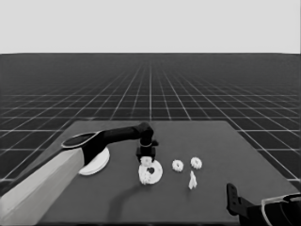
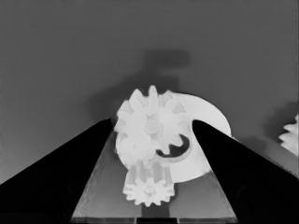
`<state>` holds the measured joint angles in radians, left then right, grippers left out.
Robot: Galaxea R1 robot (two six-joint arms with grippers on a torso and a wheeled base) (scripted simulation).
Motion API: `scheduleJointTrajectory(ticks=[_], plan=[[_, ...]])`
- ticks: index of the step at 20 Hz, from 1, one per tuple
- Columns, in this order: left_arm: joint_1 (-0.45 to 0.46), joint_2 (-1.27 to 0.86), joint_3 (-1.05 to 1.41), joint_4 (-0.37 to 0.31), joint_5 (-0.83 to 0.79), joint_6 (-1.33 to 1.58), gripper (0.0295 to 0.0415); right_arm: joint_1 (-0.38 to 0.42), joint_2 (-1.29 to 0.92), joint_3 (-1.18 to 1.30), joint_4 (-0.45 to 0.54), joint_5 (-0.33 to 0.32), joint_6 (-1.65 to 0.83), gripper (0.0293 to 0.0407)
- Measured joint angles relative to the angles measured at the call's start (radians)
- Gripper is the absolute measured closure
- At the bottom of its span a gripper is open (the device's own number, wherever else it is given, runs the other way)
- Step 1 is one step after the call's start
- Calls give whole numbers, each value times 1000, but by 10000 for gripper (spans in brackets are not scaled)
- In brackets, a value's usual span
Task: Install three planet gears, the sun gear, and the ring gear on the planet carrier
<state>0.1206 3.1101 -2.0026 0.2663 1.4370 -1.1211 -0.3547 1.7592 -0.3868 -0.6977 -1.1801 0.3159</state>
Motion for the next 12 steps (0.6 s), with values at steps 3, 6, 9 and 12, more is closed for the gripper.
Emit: scheduleJointTrajectory(ticks=[3,6,9,12], plan=[[0,0,0,0,0,0,326,0,0,0,0,0,0,315],[0,0,0,0,0,0,326,0,0,0,0,0,0,315],[-49,-25,71,-44,36,-39,326,0,0,0,0,0,0,315],[-126,-39,118,-107,67,-65,326,0,0,0,0,0,0,315]])
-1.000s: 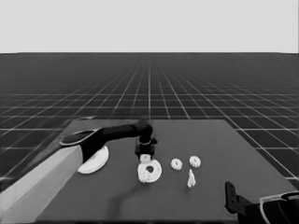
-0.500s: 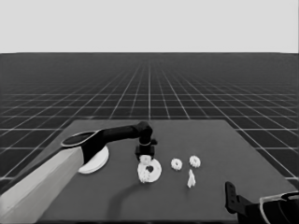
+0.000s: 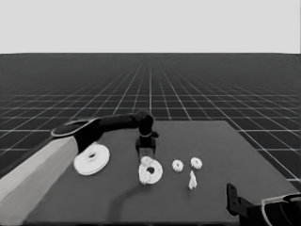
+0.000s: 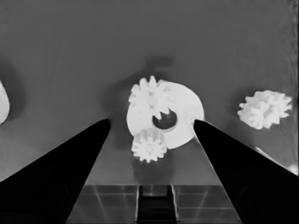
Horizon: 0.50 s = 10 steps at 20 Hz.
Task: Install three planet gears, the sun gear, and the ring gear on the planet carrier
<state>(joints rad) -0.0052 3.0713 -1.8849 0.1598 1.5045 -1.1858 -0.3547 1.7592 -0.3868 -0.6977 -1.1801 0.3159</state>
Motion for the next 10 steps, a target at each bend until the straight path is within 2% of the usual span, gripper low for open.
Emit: scheduleJointTrajectory(ticks=[6,7,8,9,10], plan=[[-16,-1,4,-17,6,-2,326,0,0,0,0,0,0,315],[-94,-267,466,51,-330,479,302,0,0,0,0,0,0,315],[-195,-654,877,92,-536,909,296,0,0,0,0,0,0,315],[-255,-939,1116,116,-656,1167,310,0,0,0,0,0,0,315],[-289,-1100,1261,130,-726,1319,319,0,0,0,0,0,0,315]])
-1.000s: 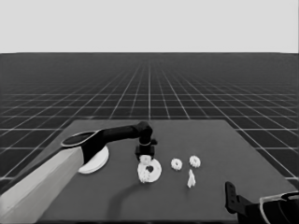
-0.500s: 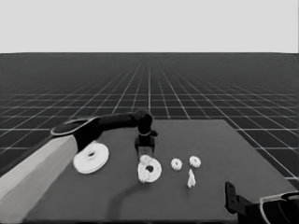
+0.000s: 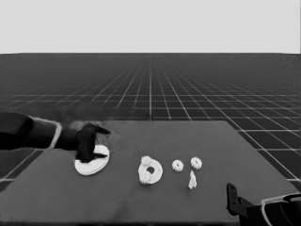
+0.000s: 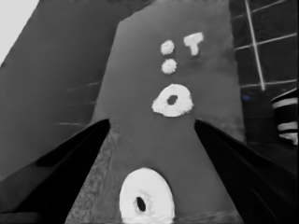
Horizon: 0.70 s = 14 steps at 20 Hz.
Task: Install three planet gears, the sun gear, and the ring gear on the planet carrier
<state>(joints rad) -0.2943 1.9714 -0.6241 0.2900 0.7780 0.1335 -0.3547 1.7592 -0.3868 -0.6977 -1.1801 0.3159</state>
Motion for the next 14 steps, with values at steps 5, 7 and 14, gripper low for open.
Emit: scheduleJointTrajectory(ticks=[5,7,14], plan=[[-44,-202,192,19,-94,202,326,0,0,0,0,0,0,315],[-47,-212,202,20,-99,212,326,298,237,-264,361,-180,388,303],[-48,-216,206,20,-102,217,326,377,691,-1149,558,-286,589,315]])
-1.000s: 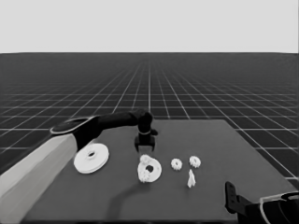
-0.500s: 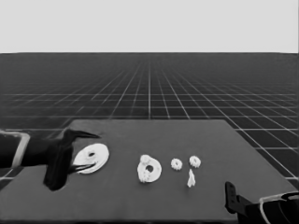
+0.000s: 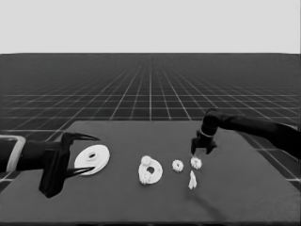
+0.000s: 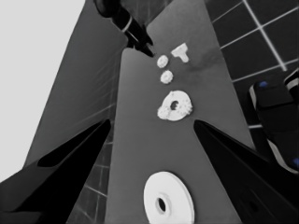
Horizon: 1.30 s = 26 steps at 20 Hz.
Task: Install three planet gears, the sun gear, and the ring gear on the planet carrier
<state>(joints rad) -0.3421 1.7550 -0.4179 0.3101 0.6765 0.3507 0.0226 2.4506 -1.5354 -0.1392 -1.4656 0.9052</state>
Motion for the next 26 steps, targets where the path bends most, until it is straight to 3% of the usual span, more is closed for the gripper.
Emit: scheduleJointTrajectory(ticks=[2,5,12,14,22,24,26], plan=[[0,0,0,0,0,0,326,-1,11,-24,2,-2,-2,315],[0,0,0,0,0,0,326,-152,61,-136,-106,101,-43,315],[0,0,0,0,0,0,326,-186,82,-182,-126,131,-60,315],[0,0,0,0,0,0,326,-186,82,-183,-126,131,-60,386],[0,0,0,0,0,0,326,-186,83,-183,-127,132,-60,388],[0,0,0,0,0,0,326,-72,28,-61,-50,40,-11,387],[0,0,0,0,0,0,326,-24,19,-42,-16,11,-5,387]])
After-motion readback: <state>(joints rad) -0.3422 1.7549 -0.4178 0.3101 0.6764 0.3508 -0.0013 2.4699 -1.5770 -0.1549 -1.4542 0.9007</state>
